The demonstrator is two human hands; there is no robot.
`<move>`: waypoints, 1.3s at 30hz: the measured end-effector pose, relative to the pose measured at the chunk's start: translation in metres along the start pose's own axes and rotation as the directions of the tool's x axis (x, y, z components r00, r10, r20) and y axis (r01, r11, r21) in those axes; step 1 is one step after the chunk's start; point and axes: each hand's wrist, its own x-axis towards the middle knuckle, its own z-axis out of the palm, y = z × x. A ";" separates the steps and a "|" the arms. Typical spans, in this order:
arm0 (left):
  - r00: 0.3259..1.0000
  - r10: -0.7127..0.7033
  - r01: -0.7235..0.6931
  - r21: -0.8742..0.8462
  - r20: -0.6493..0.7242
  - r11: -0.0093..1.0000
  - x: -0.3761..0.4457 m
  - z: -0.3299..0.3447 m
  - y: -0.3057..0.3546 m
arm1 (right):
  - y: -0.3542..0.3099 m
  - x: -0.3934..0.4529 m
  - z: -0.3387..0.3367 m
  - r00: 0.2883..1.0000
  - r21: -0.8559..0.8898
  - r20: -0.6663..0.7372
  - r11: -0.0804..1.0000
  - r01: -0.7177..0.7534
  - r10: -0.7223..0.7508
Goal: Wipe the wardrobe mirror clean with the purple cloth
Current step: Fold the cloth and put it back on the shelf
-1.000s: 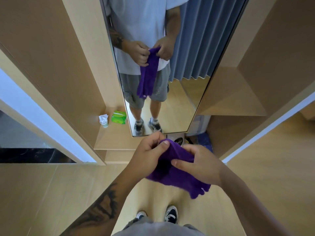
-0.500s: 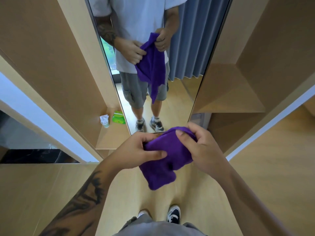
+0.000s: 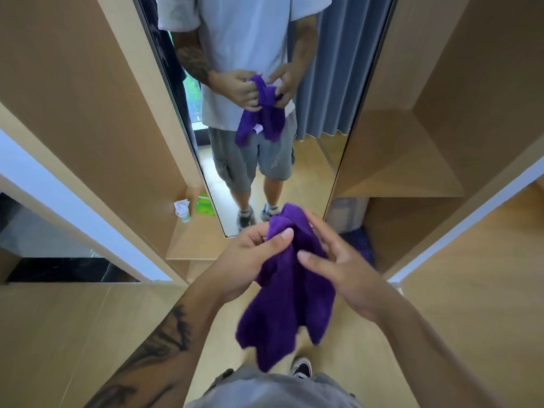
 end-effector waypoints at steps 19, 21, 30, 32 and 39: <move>0.994 0.029 -0.056 -0.263 -0.103 0.963 0.016 -0.028 0.041 | 0.111 0.025 0.026 0.725 0.593 -0.221 0.680 -0.431 0.652; 0.992 0.018 -0.043 -0.196 -0.127 0.980 0.017 -0.035 0.039 | 0.109 0.027 0.025 0.790 0.720 -0.174 0.623 -0.305 0.588; 0.950 0.041 -0.064 -0.066 -0.309 0.996 0.019 -0.072 0.017 | 0.108 0.015 -0.014 0.837 0.718 -0.250 0.673 -0.176 0.487; 0.937 0.057 -0.059 0.004 -0.346 0.998 0.020 -0.075 0.013 | 0.105 0.013 -0.019 0.811 0.659 -0.377 0.745 -0.104 0.447; 0.852 0.038 -0.029 0.026 -0.523 0.999 0.023 -0.085 -0.004 | 0.073 0.009 -0.039 0.721 0.323 -0.619 0.938 -0.127 0.311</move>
